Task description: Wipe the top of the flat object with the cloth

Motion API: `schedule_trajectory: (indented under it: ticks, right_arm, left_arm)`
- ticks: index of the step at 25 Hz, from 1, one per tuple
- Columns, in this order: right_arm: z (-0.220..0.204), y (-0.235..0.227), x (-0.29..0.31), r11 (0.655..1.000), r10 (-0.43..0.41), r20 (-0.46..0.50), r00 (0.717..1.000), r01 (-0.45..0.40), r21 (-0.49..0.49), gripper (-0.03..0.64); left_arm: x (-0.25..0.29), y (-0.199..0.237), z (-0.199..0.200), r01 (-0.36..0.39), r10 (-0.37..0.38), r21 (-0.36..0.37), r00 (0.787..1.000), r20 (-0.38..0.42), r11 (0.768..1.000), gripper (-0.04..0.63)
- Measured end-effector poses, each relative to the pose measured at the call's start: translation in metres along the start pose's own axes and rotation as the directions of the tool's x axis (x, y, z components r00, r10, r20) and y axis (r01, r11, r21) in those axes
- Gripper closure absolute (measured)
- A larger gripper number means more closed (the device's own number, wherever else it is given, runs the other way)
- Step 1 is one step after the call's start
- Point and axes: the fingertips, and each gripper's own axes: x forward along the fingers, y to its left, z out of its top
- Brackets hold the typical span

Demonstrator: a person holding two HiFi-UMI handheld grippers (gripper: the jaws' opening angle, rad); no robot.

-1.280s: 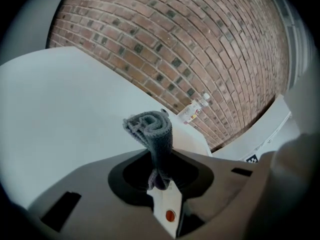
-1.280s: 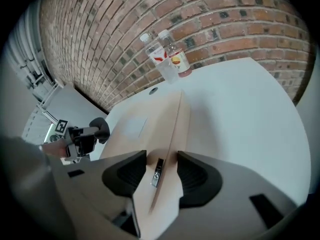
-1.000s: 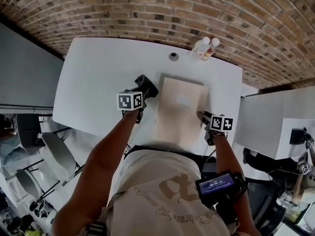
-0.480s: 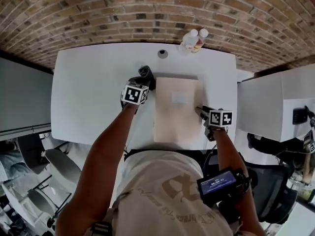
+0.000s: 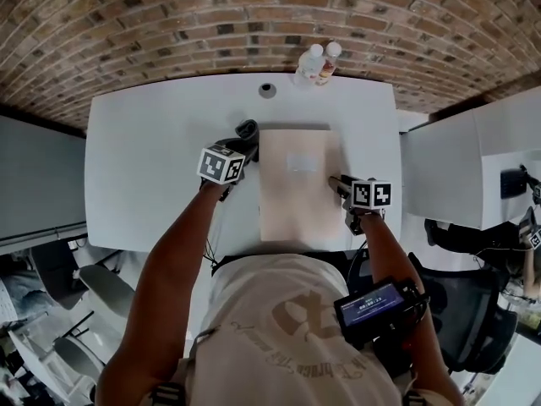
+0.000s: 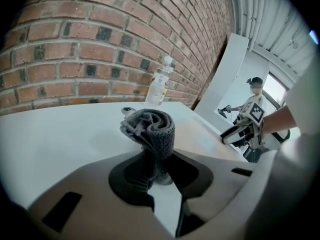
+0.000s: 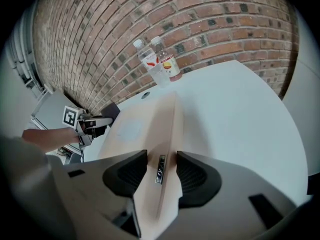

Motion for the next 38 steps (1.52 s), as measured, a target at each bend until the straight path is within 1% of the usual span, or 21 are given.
schedule_trajectory:
  ticks: [3,6,13,18,22,24,38]
  right_arm:
    - [0.000,-0.002,-0.002,1.000,0.000,0.000,1.000,0.000,0.004,0.419]
    - [-0.002,-0.001,-0.003,1.000,-0.008,-0.001,1.000,0.008,0.006,0.419]
    - [0.000,-0.002,-0.003,1.000,-0.002,0.012,1.000,0.002,0.005,0.419]
    - [0.000,-0.003,-0.004,1.000,-0.004,0.026,1.000,0.004,-0.002,0.419]
    - [0.002,-0.003,-0.005,1.000,-0.018,0.049,0.999,0.019,-0.012,0.419]
    - [0.001,-0.003,-0.005,1.000,-0.024,0.056,0.998,0.025,-0.010,0.419]
    - [0.002,-0.001,-0.005,0.999,-0.041,0.065,0.997,0.043,-0.030,0.422]
  left_arm:
    - [-0.004,-0.014,-0.013,0.022,-0.022,0.005,1.000,-0.019,1.000,0.503]
    - [-0.012,-0.026,-0.025,0.047,-0.047,-0.004,0.998,-0.036,0.999,0.503]
    - [-0.029,-0.053,-0.052,0.082,-0.083,-0.008,0.994,-0.065,0.997,0.503]
    - [-0.040,-0.075,-0.074,0.115,-0.110,0.039,0.989,-0.101,0.993,0.502]
    - [-0.049,-0.089,-0.088,0.141,-0.128,0.092,0.983,-0.134,0.986,0.502]
    - [-0.054,-0.097,-0.097,0.152,-0.136,0.106,0.980,-0.143,0.983,0.503]
    - [-0.082,-0.138,-0.144,0.152,-0.135,0.111,0.980,-0.147,0.982,0.502]
